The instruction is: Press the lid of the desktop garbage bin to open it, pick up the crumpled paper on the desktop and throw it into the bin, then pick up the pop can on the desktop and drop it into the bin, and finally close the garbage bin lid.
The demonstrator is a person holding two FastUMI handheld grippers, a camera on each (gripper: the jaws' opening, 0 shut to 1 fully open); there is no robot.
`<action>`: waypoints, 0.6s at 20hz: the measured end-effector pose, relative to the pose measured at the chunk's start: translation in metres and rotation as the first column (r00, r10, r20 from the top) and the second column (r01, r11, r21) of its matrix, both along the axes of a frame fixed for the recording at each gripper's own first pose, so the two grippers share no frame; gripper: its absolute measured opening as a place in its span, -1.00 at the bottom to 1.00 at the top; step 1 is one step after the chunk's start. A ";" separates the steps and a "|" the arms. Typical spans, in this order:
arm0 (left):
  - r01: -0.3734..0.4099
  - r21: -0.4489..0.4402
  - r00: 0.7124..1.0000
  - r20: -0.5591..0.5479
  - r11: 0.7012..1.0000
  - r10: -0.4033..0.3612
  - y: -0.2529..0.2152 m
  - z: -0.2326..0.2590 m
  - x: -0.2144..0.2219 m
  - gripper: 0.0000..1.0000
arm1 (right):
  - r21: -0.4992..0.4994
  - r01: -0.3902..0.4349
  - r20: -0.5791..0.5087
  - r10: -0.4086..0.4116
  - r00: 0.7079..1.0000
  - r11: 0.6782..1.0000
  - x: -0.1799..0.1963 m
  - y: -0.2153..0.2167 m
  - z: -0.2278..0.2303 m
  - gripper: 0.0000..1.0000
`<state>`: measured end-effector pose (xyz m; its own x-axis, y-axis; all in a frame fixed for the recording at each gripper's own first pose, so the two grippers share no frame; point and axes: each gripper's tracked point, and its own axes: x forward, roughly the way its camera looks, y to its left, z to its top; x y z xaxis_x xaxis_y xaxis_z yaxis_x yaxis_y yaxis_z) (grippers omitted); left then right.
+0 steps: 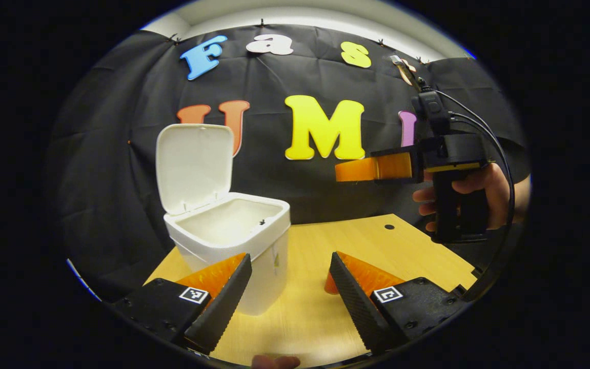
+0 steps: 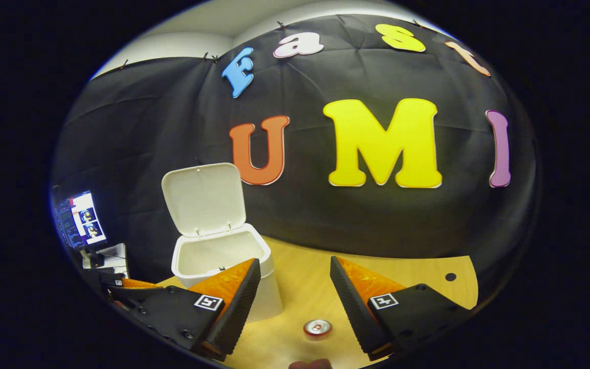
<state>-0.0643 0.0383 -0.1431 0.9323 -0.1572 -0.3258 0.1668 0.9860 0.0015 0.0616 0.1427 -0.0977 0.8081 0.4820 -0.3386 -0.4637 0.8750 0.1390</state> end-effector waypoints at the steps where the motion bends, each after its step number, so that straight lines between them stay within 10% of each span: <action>1: 0.034 -0.002 0.999 -0.004 0.999 -0.034 -0.014 -0.009 0.004 1.00 | -0.019 0.041 0.001 -0.041 0.999 0.999 -0.002 -0.026 -0.004 0.76; 12: 0.150 -0.041 0.984 -0.094 0.988 -0.153 -0.089 -0.114 0.046 1.00 | -0.150 0.255 -0.061 -0.266 0.962 0.955 -0.061 -0.173 -0.053 0.77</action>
<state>-0.0184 -0.0508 -0.2574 0.8614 -0.3062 -0.4053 0.3117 0.9486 -0.0544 0.0007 -0.0301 -0.1511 0.8670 0.2017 -0.4557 -0.2093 0.9773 0.0344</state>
